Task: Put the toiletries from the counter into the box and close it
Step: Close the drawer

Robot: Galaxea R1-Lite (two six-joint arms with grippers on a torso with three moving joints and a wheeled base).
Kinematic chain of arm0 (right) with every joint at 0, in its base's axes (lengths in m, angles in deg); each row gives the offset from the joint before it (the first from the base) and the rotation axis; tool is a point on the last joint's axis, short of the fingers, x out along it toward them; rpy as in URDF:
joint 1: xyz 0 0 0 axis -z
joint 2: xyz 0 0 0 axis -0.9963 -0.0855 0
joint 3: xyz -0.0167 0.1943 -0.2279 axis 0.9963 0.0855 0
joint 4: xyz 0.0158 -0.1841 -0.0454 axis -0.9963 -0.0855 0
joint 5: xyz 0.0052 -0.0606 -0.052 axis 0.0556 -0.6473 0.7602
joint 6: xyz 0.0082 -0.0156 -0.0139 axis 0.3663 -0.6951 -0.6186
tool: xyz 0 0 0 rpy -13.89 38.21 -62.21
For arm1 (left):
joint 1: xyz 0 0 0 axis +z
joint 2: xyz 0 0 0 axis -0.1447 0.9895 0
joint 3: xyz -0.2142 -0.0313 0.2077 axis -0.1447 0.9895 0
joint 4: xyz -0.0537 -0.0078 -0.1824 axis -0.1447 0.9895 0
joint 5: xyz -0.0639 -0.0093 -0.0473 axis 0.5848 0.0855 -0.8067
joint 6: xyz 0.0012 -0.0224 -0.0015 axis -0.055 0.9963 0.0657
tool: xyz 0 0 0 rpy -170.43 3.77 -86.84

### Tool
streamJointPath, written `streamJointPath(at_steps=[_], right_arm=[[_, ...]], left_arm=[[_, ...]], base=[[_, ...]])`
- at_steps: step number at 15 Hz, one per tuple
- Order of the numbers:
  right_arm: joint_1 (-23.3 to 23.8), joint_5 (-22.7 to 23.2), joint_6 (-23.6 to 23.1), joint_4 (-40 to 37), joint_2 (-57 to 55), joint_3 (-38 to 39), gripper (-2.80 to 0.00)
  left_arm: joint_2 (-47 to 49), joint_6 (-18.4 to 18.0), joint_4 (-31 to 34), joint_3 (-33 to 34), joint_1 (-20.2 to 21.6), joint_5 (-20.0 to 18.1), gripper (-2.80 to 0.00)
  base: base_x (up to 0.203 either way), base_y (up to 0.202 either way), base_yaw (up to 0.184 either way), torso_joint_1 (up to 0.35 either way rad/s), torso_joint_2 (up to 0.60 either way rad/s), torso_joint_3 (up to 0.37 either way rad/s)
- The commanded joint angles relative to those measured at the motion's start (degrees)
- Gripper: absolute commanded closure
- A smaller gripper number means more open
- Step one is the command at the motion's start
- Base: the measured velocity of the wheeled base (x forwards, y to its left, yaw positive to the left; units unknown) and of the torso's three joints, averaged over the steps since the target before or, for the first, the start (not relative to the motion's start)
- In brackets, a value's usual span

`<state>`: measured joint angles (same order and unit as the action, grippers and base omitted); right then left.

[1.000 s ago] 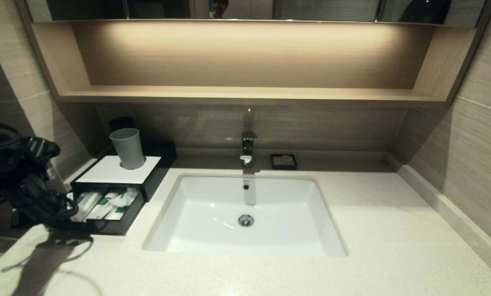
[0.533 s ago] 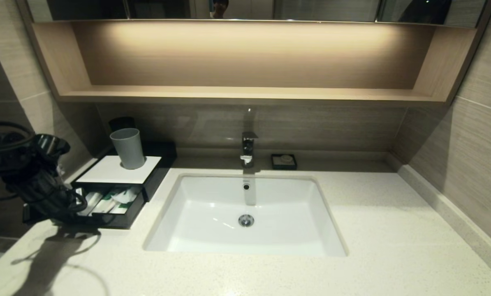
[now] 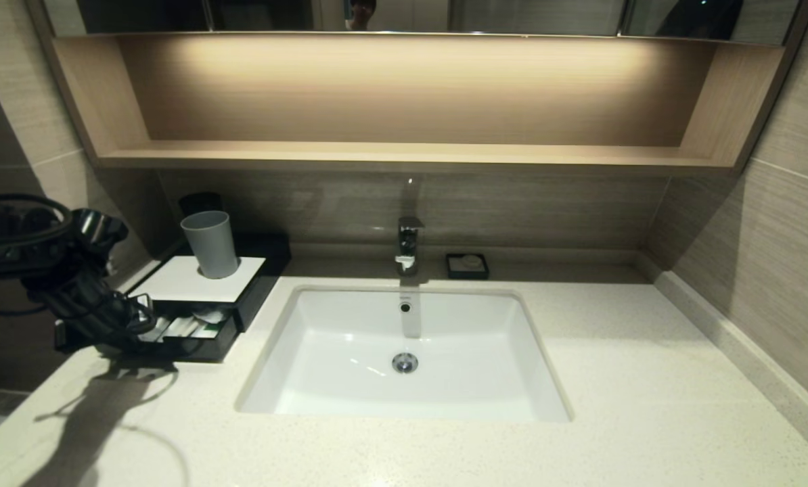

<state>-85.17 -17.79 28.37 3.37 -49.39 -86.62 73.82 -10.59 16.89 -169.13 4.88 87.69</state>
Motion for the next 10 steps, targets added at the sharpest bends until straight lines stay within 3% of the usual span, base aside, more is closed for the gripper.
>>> streamJointPath(at_steps=[1,10], right_arm=[[0.0,0.0,0.0,0.0,0.0,0.1,0.00],[0.0,0.0,0.0,0.0,0.0,0.1,0.00]], left_arm=[[0.9,0.1,0.2,-1.2,-0.3,0.1,0.00],[4.2,0.2,0.4,-5.7,-1.1,0.1,0.00]], base=[[0.000,0.000,0.000,0.000,0.00,0.000],[0.000,0.000,0.000,0.000,0.00,0.000]])
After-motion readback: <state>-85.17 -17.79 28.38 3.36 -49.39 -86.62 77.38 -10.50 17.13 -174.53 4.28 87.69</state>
